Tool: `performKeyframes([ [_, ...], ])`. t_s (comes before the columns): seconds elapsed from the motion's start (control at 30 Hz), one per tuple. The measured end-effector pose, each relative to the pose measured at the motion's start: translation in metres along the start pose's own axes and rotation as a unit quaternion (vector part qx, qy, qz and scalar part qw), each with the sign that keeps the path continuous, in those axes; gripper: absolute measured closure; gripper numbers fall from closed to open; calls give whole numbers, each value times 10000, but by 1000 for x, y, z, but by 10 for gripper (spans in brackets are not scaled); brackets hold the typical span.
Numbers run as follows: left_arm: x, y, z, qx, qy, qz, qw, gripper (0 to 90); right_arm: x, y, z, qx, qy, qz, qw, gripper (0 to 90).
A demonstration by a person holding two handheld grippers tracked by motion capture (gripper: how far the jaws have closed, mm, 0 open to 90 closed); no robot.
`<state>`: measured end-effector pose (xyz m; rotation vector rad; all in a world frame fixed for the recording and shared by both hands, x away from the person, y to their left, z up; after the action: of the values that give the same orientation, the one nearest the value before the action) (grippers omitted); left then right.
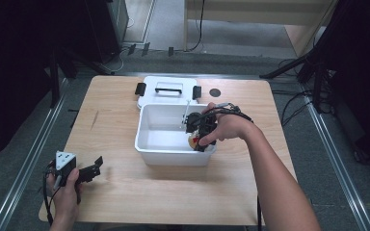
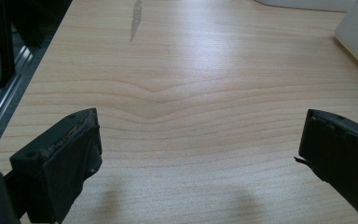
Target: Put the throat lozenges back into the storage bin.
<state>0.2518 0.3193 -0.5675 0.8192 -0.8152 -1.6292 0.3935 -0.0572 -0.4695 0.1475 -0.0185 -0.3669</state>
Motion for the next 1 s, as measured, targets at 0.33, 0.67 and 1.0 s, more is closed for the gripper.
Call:
performKeyframes([
  [0.33,0,0,0,1,-6,6,10000,0,2,6,-5,-297,-34,-84,9995,203],
  [0.67,0,0,0,4,-5,13,10000,0,0,7,-7,-726,-70,-213,9971,198],
  [1.0,0,0,0,9,-8,17,10000,0,1,7,-5,-515,-232,-168,9983,260],
])
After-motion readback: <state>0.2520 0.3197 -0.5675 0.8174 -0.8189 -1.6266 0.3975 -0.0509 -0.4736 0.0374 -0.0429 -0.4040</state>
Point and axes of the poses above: each handheld gripper's, and its own axes: z roughly backward along the jaws, y roughly out of its top, x roughly to its right, the point moved 3 cm from there along -z, roughly forward along the jaws, and after that the axes turned 14 degrees about -z, right-handed, at the moved point
